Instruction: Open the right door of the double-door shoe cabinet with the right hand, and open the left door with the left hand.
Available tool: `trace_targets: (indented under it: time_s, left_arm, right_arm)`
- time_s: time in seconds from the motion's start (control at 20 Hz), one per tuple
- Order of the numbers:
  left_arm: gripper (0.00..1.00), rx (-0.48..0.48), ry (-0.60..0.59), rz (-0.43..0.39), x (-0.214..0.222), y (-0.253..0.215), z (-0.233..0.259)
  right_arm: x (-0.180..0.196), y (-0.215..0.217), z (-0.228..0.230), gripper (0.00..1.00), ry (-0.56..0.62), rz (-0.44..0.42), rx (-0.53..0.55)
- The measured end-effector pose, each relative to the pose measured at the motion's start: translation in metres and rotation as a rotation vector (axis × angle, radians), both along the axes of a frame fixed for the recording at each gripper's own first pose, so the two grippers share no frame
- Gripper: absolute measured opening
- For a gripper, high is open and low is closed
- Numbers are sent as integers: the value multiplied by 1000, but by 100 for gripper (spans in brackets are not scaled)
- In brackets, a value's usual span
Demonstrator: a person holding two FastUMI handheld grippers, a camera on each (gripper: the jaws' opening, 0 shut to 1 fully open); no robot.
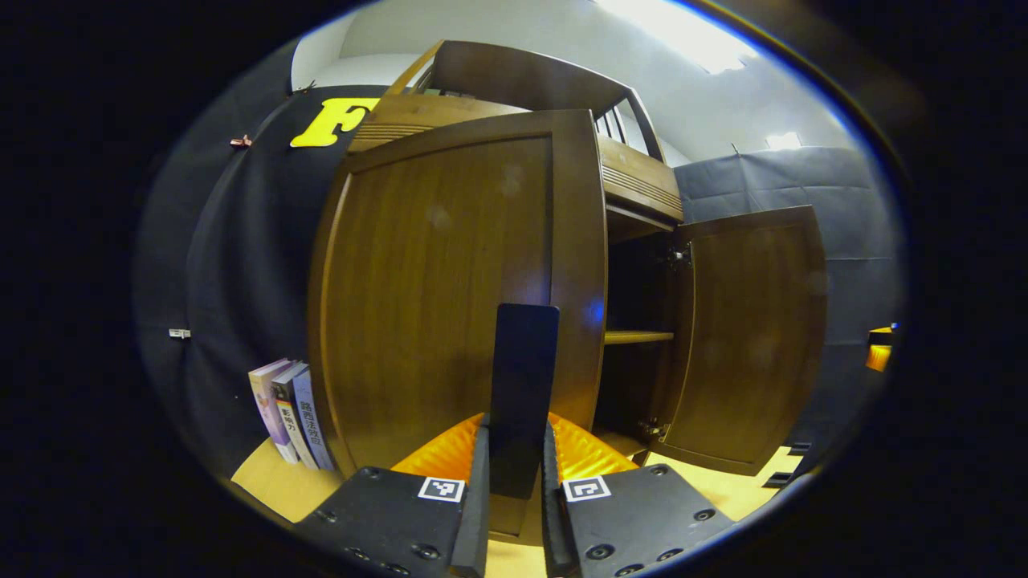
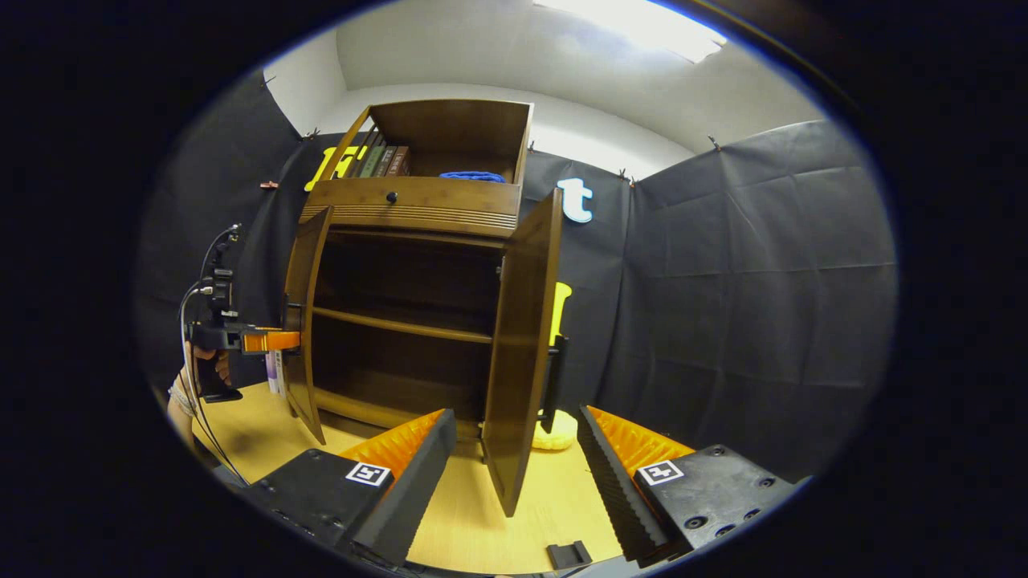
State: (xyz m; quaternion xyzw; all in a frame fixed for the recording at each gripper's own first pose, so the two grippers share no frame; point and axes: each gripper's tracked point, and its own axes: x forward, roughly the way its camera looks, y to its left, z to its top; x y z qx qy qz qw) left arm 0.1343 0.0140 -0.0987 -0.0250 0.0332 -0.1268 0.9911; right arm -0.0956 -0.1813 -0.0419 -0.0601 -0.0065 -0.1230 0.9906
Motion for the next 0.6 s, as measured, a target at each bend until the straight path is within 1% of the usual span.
trace_targets:
  time_s: [0.1,0.3,0.45,0.6]
  left_arm:
    - [30,7,1,9,-13,12,2]
    - [30,35,4,53,-38,39,4]
    - [28,40,1,73,-50,53,6]
    - [26,43,4,110,-60,71,7]
  right_arm:
    - [10,15,-4,96,2,37,28]
    - [28,45,-14,96,19,127,77]
    - [42,54,-19,96,35,162,84]
    - [53,69,-25,96,56,203,99]
